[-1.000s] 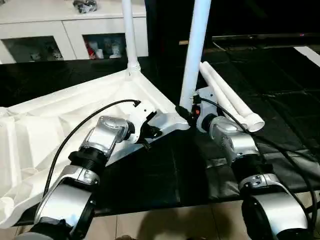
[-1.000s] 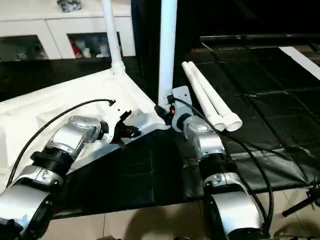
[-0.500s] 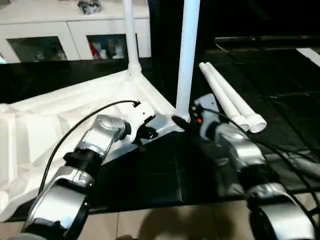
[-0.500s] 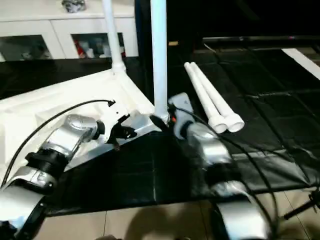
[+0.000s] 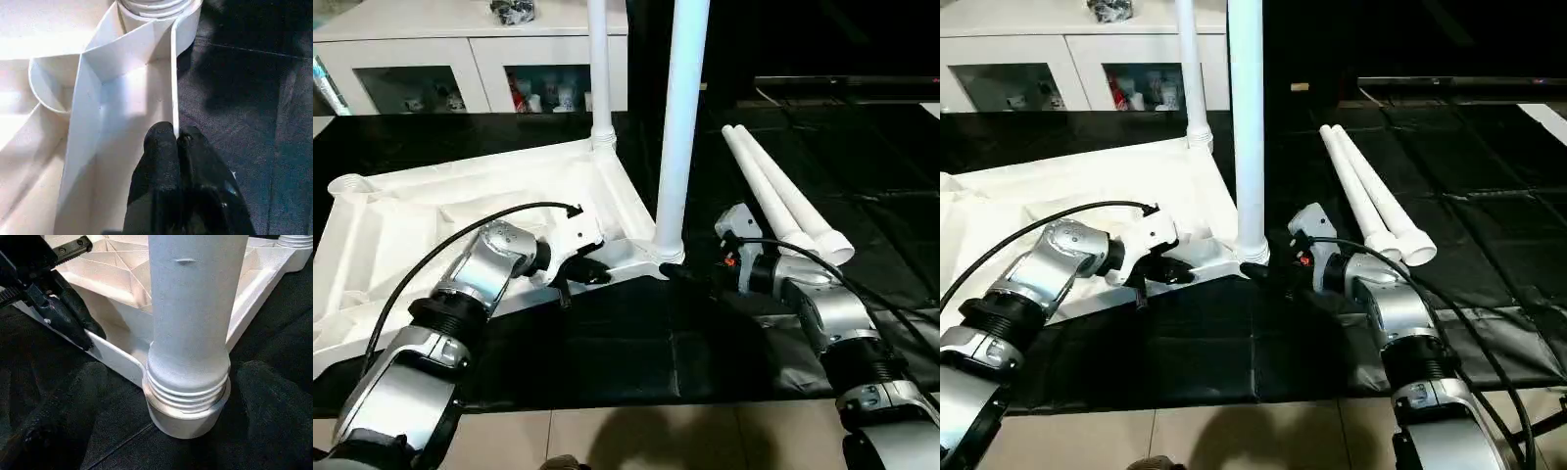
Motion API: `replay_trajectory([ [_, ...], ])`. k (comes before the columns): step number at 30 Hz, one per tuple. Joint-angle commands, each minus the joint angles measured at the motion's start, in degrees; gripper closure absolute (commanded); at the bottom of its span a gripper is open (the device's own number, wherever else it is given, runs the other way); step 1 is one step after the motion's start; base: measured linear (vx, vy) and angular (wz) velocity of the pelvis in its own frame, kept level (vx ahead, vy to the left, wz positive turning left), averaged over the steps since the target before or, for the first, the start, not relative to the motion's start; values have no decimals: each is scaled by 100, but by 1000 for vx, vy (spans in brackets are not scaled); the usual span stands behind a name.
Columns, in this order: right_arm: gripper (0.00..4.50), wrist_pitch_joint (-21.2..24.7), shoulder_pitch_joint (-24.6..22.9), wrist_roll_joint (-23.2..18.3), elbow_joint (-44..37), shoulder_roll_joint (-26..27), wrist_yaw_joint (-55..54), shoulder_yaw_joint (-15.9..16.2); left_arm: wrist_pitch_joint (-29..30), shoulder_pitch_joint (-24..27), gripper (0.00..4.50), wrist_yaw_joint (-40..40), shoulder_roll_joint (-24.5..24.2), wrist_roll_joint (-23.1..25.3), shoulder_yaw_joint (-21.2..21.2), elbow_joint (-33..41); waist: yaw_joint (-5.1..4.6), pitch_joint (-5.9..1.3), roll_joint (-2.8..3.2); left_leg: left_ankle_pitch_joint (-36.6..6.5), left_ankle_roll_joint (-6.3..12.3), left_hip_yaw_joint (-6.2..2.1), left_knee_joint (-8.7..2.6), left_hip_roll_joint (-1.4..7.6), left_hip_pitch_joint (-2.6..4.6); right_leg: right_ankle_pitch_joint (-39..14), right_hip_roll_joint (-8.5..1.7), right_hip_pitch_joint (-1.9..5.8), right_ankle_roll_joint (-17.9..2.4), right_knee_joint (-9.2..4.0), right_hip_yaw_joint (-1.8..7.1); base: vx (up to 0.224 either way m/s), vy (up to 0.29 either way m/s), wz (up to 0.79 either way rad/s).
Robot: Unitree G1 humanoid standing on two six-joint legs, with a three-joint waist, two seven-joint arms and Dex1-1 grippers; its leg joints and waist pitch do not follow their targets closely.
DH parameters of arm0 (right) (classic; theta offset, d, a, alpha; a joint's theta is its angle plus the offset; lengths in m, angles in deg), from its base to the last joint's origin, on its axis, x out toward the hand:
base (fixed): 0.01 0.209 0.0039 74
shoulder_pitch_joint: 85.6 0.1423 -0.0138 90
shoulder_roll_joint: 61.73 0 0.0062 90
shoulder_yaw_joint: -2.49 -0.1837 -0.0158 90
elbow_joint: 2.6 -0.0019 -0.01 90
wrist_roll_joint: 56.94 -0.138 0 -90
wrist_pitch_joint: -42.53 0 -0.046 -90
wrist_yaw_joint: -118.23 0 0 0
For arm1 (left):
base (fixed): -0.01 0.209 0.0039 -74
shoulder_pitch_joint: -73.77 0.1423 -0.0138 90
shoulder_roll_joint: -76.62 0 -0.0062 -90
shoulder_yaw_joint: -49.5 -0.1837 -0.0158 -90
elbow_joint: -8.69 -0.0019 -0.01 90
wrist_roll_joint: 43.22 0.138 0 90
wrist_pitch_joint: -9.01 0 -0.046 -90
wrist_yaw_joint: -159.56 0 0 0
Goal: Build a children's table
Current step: Rotate leg to tighten
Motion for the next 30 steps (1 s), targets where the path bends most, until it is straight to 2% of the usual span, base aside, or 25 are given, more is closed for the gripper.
replay_trajectory([
  [1,1,-3,24,-44,-73,-36,20,-5,-125,-125,450,-51,-6,24,-33,95,4,-486,1,-823,380,-113,-352,328,71,-1079,-475,387,-1041,-351,406,0,0,0],
  [5,1,-3,24,-44,-73,-36,20,-5,-125,-125,450,-51,-6,24,-33,95,7,-483,1,-859,365,-116,-355,330,75,-1237,-475,385,-974,-374,401,0,0,0],
  [19,1,-3,24,-44,-73,-36,20,-5,-125,-125,450,-51,-6,24,-33,95,8,-482,2,-879,354,-115,-356,327,70,-1246,-476,387,-962,-377,400,0,0,0],
  [20,1,33,-39,-120,-230,-181,301,17,-301,-138,450,-231,-78,41,-98,21,14,-480,0,-888,376,-119,-357,325,72,-1262,-470,390,-952,-384,393,0,0,0],
  [21,1,53,-32,-196,-439,-463,1213,300,-752,21,450,-1033,-232,-99,-284,146,39,-487,-57,-850,445,-110,-348,318,69,-1264,-474,406,-923,-373,393,0,0,0],
  [22,1,55,-31,-201,-454,-484,1282,322,-786,34,450,-1095,-244,-111,-298,157,57,-491,-49,-804,500,-115,-341,311,50,-1250,-470,421,-892,-371,393,0,0,0],
  [24,1,52,-25,-211,-520,-567,1599,444,-926,114,450,-1408,-295,-181,-364,242,61,-481,-20,-753,564,-108,-343,350,60,-1115,-465,375,-933,-344,414,0,0,0],
  [27,1,60,-53,-223,-565,-579,1616,450,-932,134,450,-1457,-318,-180,-385,270,127,-471,-16,-946,441,-99,-355,364,105,-1412,-486,341,-971,-382,413,0,0,0],
  [29,1,70,-57,-236,-582,-592,1651,451,-946,138,450,-1470,-320,-185,-386,275,142,-462,-8,-1076,326,-110,-376,389,135,-1551,-482,324,-952,-394,418,0,0,0],
  [30,1,71,-56,-242,-587,-596,1669,453,-948,144,450,-1494,-323,-193,-390,290,143,-465,-8,-1092,305,-113,-376,390,129,-1546,-484,332,-952,-388,421,0,0,0],
])
